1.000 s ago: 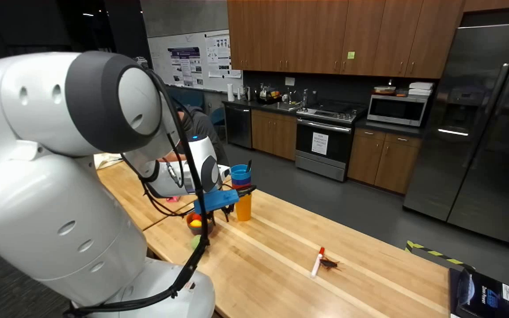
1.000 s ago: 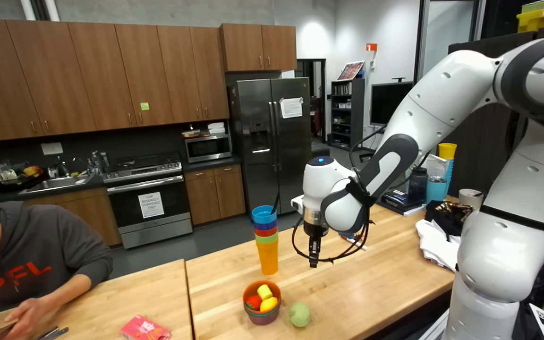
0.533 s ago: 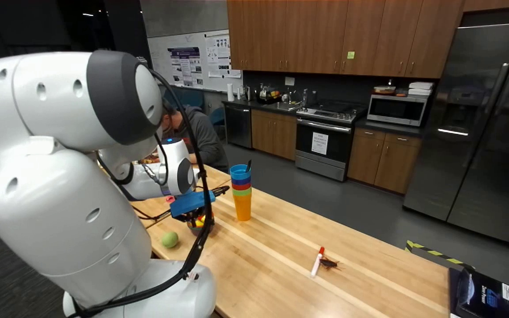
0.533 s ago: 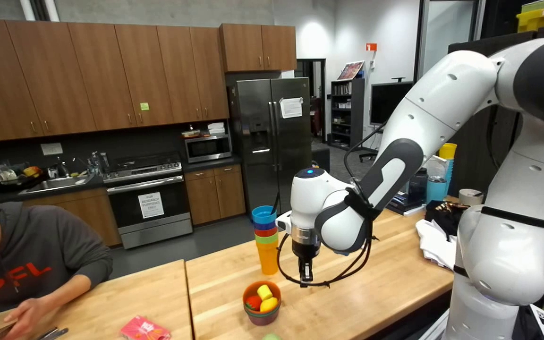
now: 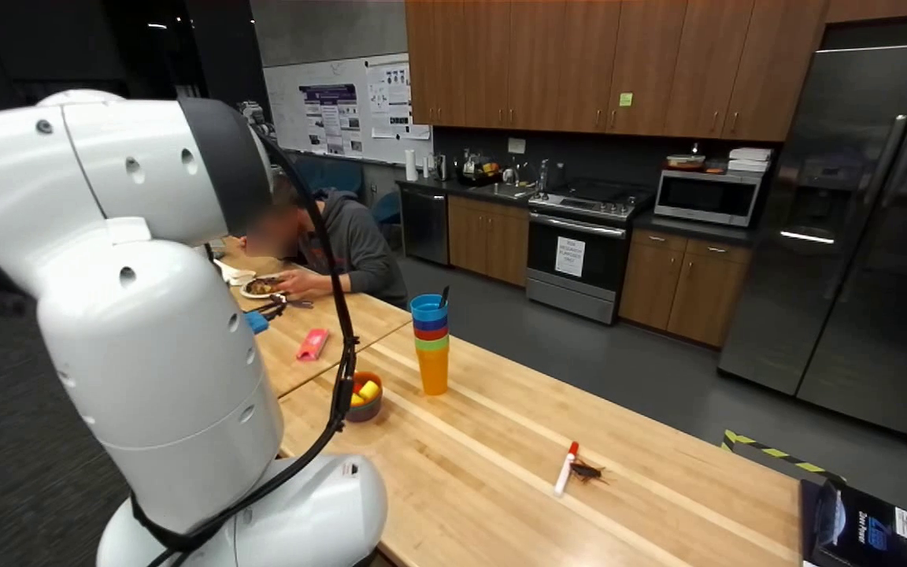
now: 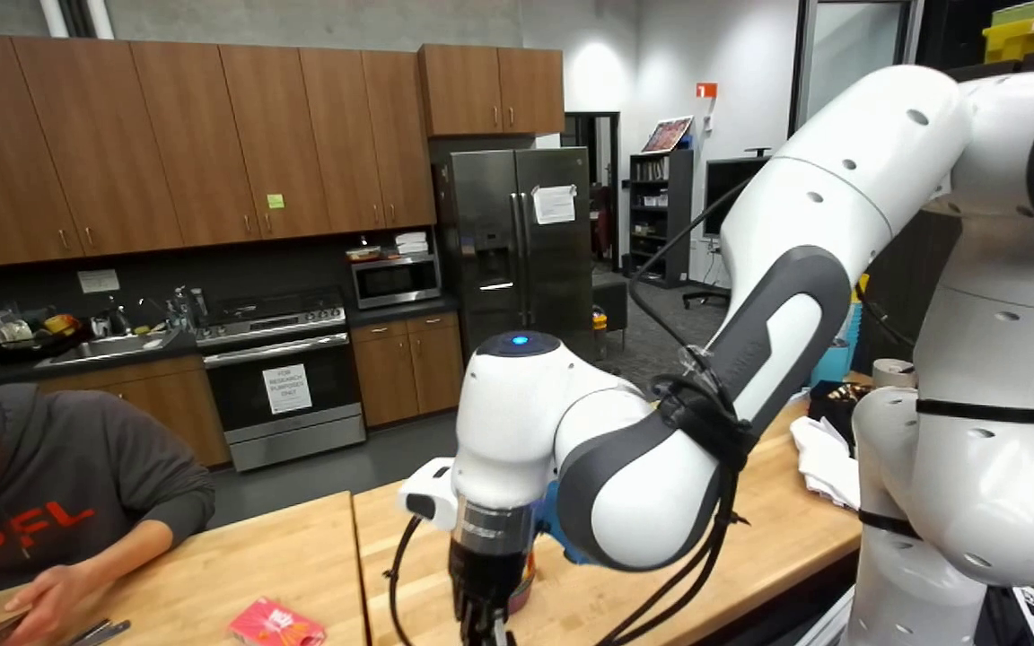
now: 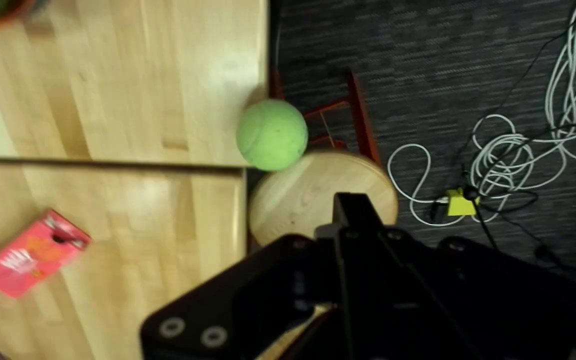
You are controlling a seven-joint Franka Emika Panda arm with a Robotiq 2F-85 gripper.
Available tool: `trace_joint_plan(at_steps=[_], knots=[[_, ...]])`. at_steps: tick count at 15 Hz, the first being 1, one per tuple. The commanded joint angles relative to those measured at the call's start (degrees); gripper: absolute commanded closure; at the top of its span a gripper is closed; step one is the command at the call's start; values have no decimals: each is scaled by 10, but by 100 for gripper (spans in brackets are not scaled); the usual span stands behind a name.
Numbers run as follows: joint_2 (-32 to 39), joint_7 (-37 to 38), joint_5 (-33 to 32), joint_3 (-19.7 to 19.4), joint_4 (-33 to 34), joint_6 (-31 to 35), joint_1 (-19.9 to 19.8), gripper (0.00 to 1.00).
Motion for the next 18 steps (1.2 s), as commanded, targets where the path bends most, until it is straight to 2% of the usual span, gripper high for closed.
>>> trace_joint_plan(at_steps=[1,4,6,7,8,9,10,11,12,15,16,18], knots=[[122,26,-93,46,107,16,12,73],[225,84,-235,60,186,-51,36,56],[296,104,-292,51,223,-92,72,46],[333,107,-308,44,245,-118,91,79],[368,111,-320,35,263,-140,111,82],[404,115,-331,23,287,-167,135,43],[442,112,-335,12,315,-195,158,36],[369,99,-307,22,249,-146,130,35],[395,100,-306,15,261,-148,143,57],[401,99,-305,13,267,-142,144,38],[395,99,-305,13,266,-142,143,35],[383,98,-306,13,261,-143,136,35]])
